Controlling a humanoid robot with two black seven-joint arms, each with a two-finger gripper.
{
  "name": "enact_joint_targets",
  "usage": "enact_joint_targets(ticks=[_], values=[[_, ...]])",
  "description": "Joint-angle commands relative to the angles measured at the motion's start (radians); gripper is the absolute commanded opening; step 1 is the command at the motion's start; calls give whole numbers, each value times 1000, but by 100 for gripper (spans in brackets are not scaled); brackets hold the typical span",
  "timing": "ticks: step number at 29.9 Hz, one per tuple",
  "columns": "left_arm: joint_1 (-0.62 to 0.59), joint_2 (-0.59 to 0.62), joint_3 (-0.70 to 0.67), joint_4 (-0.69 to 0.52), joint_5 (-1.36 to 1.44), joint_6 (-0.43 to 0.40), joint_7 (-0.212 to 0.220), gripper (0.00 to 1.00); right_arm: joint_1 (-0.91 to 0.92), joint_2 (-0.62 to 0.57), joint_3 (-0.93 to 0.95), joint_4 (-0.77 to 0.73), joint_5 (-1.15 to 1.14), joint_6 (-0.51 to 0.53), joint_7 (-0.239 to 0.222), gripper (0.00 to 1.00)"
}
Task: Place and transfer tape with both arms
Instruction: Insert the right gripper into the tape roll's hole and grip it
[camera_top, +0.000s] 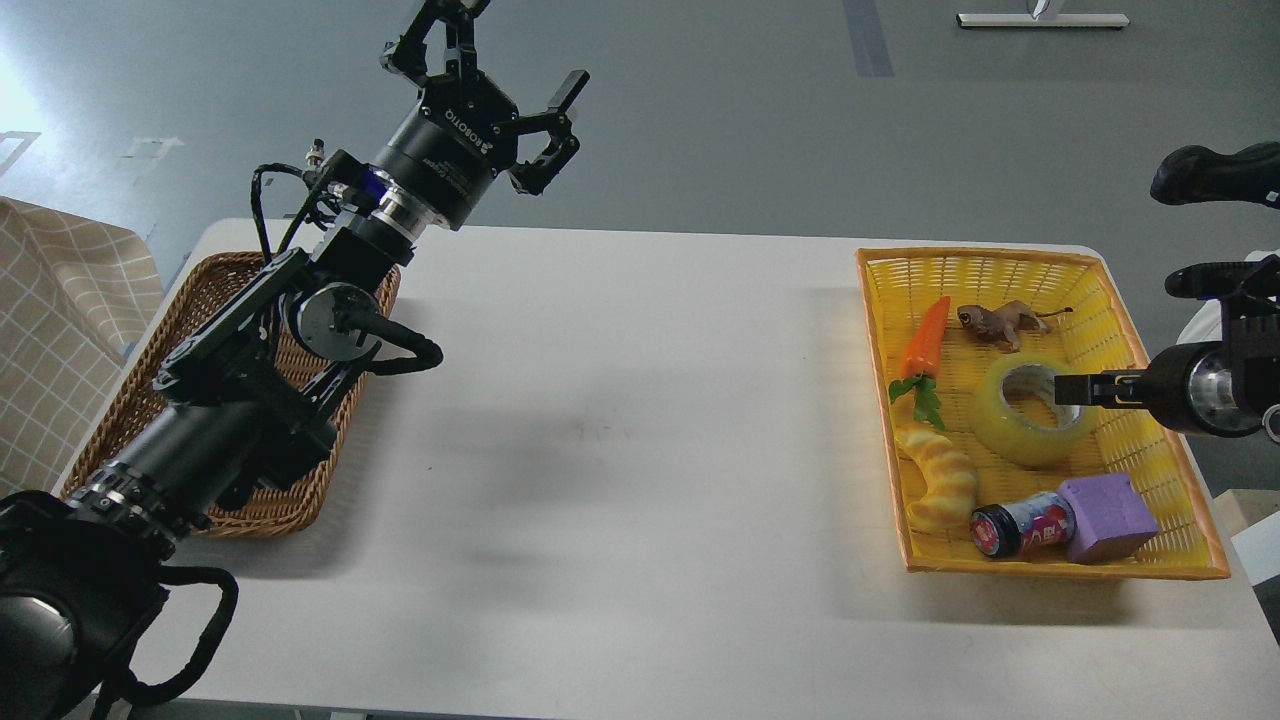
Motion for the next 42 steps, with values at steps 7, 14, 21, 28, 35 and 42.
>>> enact_joint_targets(ticks=[7,14,21,28,35,42], values=[[0,2,0,0,0,0,0,98,0,43,0,-48,1,0,-2,83],[0,2,0,0,0,0,0,98,-1,65,0,-91,4,0,0,77],[2,3,0,0,0,0,-1,98,-4,73,0,-96,6,0,0,63],[2,3,0,2,0,0,-1,98,-4,100,0,-133,9,0,5,59],[2,3,0,2,0,0,-1,98,-6,105,-2,-134,12,0,6,57],[3,5,0,2,0,0,-1,98,-18,117,-2,-139,12,0,6,57]])
